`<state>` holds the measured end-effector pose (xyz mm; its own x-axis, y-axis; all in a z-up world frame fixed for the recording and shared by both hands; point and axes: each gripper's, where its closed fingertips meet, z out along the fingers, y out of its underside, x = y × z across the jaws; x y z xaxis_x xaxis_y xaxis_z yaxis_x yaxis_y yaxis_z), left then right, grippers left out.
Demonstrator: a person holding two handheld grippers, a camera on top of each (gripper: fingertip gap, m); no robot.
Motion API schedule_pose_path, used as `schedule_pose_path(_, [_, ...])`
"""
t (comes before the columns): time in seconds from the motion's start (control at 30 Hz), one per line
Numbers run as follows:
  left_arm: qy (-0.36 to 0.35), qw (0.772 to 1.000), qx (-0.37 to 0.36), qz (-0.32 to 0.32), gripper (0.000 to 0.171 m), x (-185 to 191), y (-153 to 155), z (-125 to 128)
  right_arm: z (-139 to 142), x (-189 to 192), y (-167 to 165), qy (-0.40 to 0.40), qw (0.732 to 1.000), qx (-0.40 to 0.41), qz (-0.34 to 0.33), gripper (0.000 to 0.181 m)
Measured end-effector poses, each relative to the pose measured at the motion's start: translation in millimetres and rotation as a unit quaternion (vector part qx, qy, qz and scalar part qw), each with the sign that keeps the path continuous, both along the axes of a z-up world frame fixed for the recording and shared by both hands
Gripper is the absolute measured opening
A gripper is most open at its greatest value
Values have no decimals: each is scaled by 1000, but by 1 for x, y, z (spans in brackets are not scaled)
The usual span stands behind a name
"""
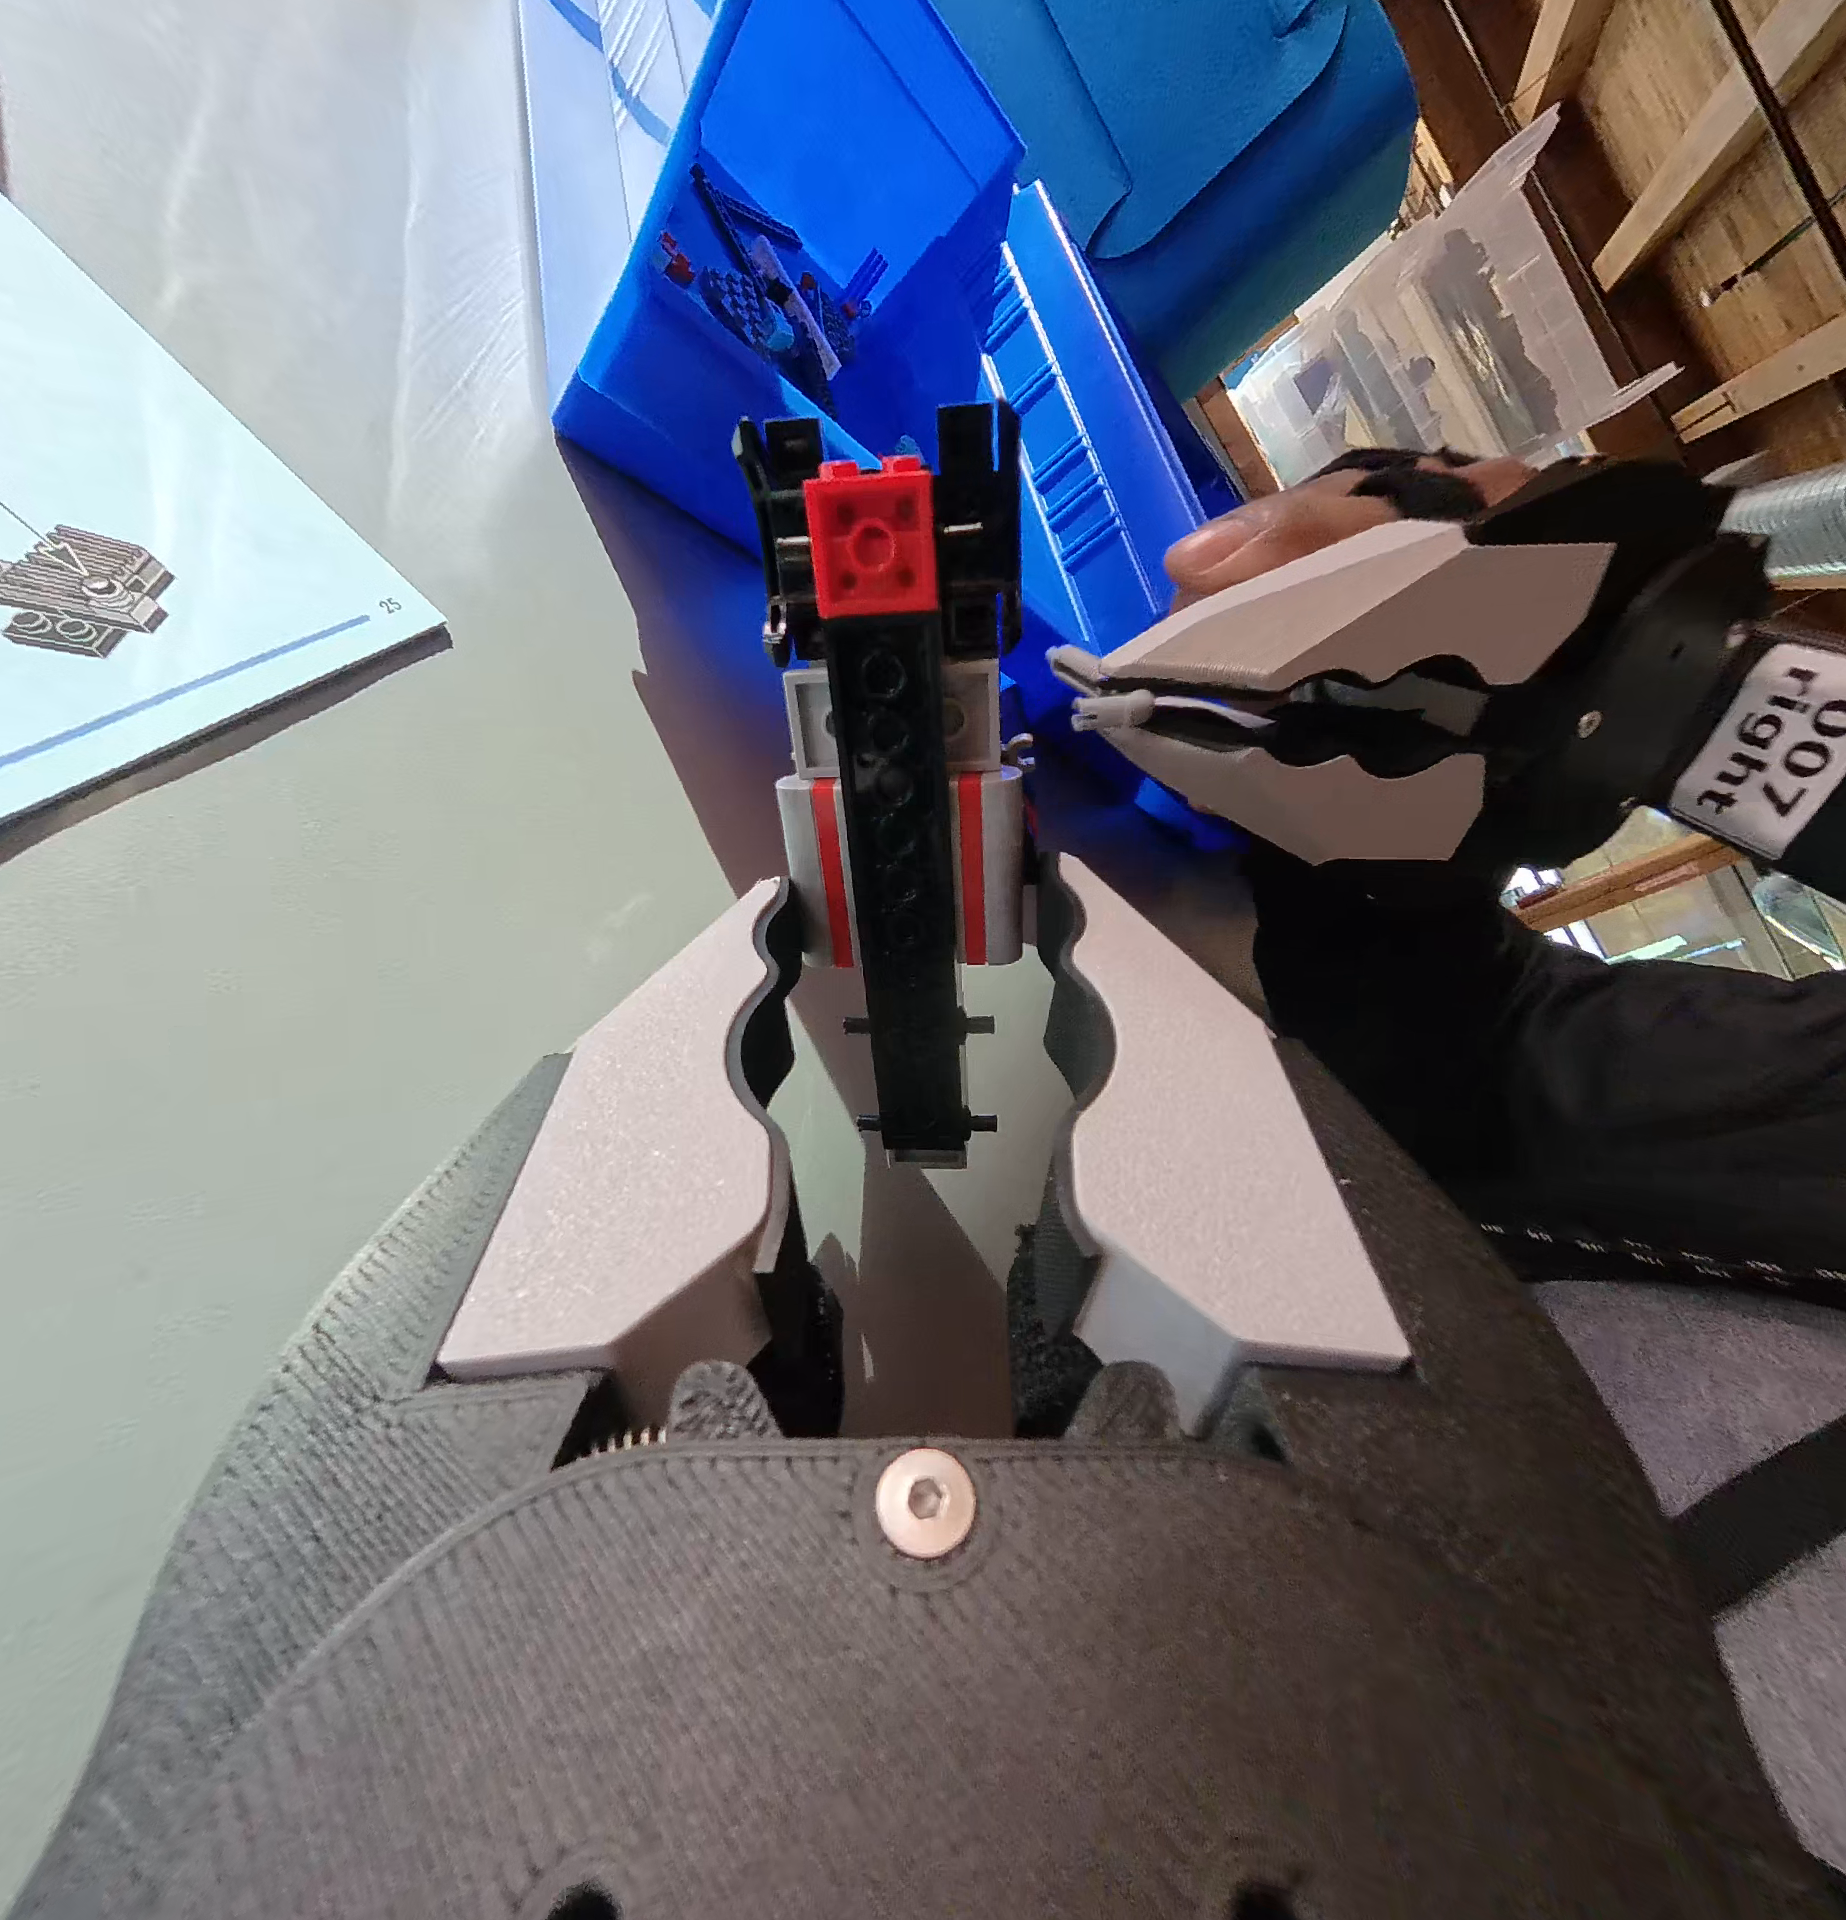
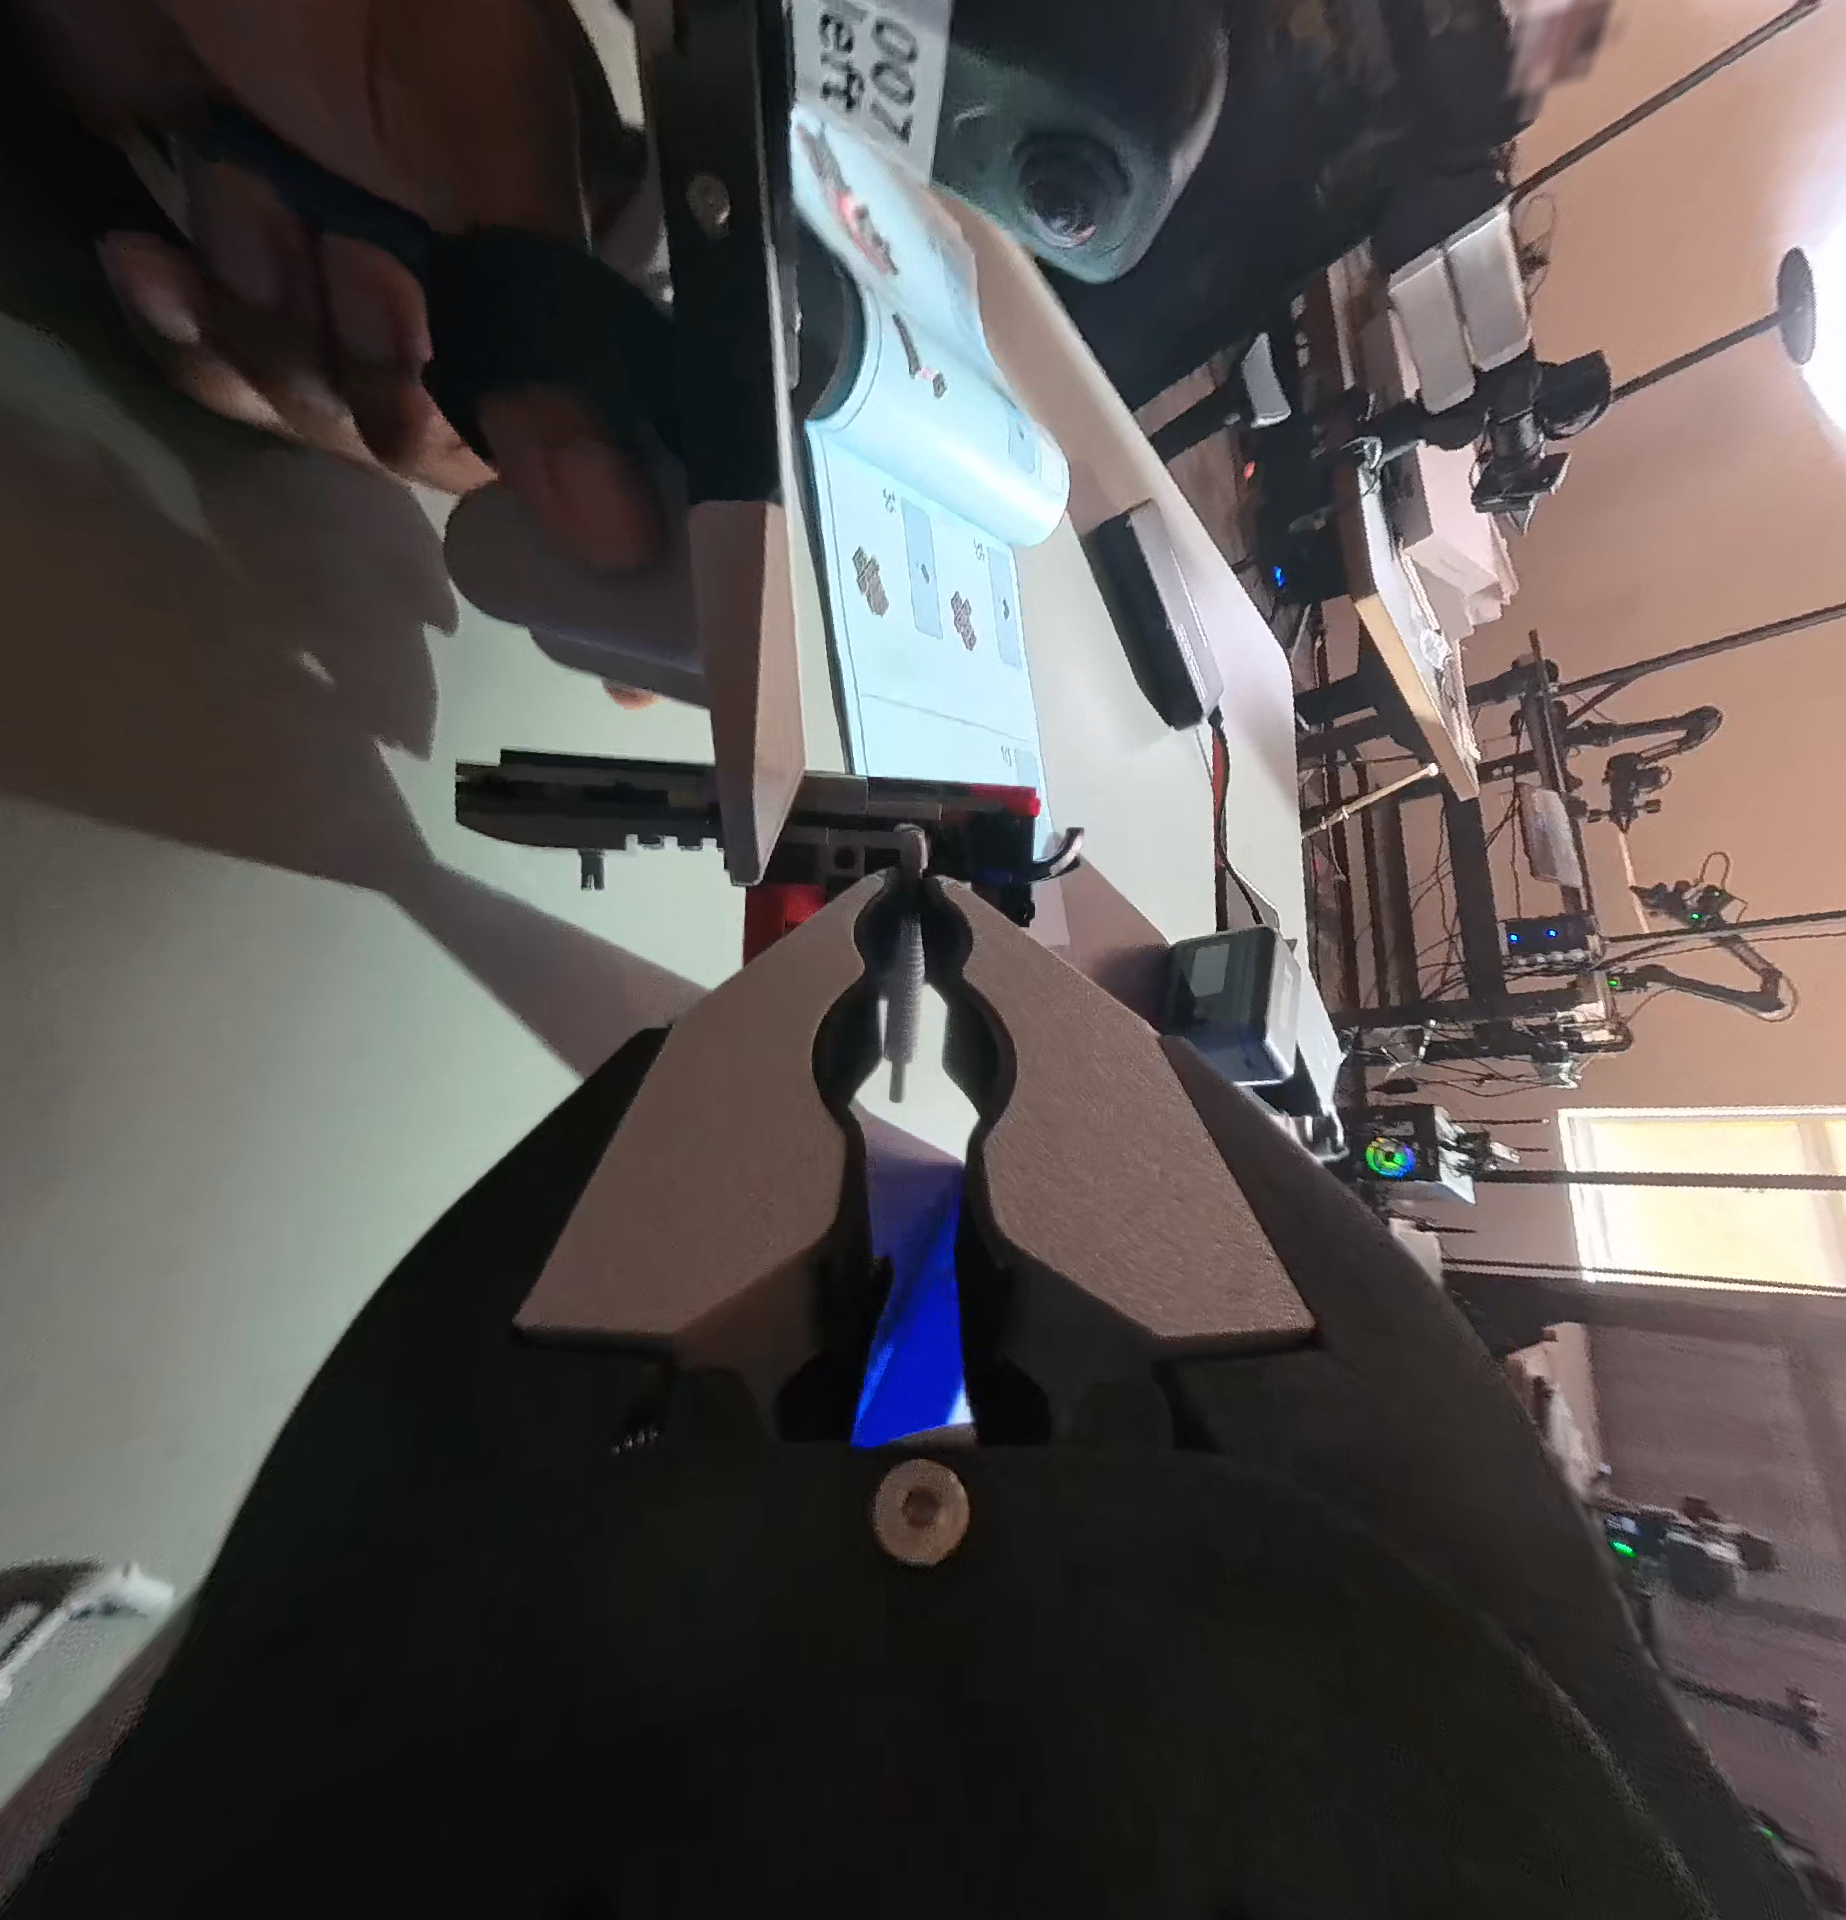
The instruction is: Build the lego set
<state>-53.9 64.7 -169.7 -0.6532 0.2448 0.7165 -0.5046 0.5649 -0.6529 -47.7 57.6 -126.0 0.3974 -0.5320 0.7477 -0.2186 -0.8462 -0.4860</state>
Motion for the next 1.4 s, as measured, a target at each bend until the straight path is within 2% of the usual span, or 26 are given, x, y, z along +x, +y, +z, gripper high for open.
schedule_pose_path(0.27, [-26, 1000, 3, 8, 46, 0, -1, -3, -16, -6, -2, 107, 986, -128, 12, 4])
schedule_pose_path(0.43, [-50, 999, 6, 11, 46, -1, -1, -5, -20, -5, -1, 157, 975, -159, 4, 4])
schedule_pose_path(0.83, [-94, 995, 19, 29, 46, 1, -4, -11, -26, -4, -3, 168, 974, -146, -31, 4])
schedule_pose_path(1.4, [-77, 997, 14, 24, 46, 1, -3, -9, -28, -2, 5, 157, 986, -50, -8, 5])
